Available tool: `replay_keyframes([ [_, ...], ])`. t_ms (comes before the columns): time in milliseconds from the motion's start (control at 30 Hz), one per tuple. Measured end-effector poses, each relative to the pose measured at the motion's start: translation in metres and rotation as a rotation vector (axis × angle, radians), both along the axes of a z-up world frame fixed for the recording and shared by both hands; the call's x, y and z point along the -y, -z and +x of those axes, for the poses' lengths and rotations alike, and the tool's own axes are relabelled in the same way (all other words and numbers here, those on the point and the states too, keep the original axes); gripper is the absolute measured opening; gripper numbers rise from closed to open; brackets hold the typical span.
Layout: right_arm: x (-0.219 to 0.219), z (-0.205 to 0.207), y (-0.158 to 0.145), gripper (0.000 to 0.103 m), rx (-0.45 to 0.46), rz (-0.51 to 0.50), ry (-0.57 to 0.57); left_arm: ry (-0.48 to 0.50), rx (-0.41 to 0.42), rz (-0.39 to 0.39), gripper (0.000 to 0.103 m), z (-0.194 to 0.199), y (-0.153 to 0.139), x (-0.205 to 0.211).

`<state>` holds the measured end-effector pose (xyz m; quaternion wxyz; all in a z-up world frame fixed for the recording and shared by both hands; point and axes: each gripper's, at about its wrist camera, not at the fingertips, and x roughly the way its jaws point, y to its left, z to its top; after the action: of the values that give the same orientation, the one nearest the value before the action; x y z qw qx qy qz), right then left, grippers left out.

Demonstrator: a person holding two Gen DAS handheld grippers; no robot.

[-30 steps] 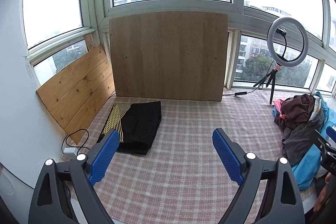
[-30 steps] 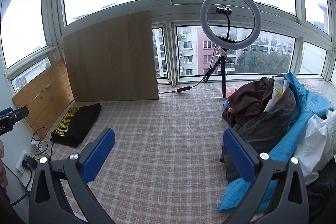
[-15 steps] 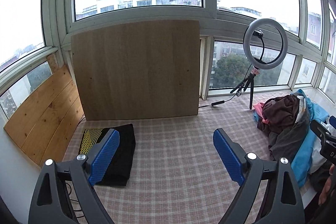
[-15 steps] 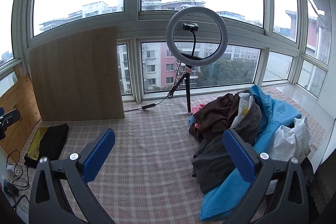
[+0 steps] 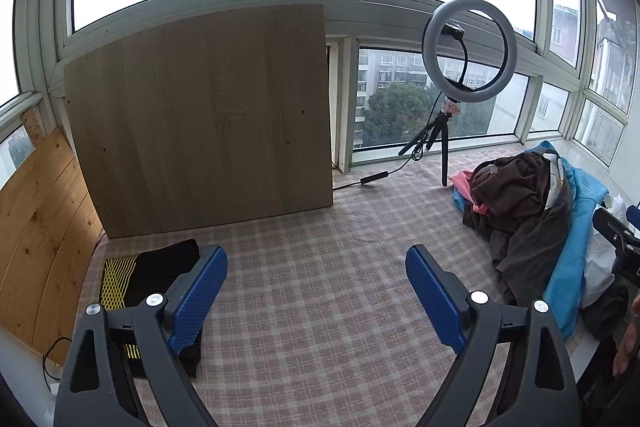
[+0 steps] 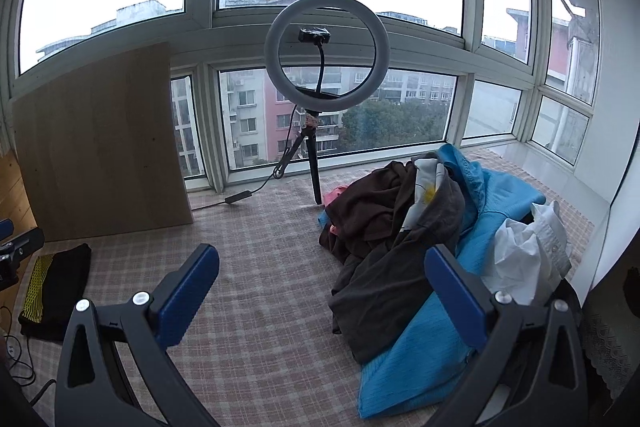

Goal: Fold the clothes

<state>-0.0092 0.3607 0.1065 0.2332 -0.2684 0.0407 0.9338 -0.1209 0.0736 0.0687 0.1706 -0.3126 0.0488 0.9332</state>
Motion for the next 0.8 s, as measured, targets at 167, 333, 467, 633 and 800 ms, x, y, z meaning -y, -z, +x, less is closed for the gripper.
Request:
replay_keyframes([
  [167,-0.018,0.007,0.009,0.103,0.028,-0.017,0.030,0.063,0.051,-0.019,0.090,-0.005,0.013,-0.021],
  [333,-0.047,0.030,0.029,0.103,0.046,-0.076,0.055,0.105,0.099,-0.015,0.090,-0.001,0.024,-0.044],
  [467,-0.083,0.056,0.052,0.103,0.056,-0.162,0.077,0.118,0.140,-0.009,0.087,0.003,0.031,-0.064],
  [633,-0.142,0.097,0.061,0.103,0.039,-0.180,0.123,0.124,0.170,0.015,0.086,0.010,0.033,-0.098],
  [800,-0.221,0.120,0.050,0.103,0.007,-0.162,0.150,0.130,0.161,0.022,0.086,0.022,0.027,-0.156],
])
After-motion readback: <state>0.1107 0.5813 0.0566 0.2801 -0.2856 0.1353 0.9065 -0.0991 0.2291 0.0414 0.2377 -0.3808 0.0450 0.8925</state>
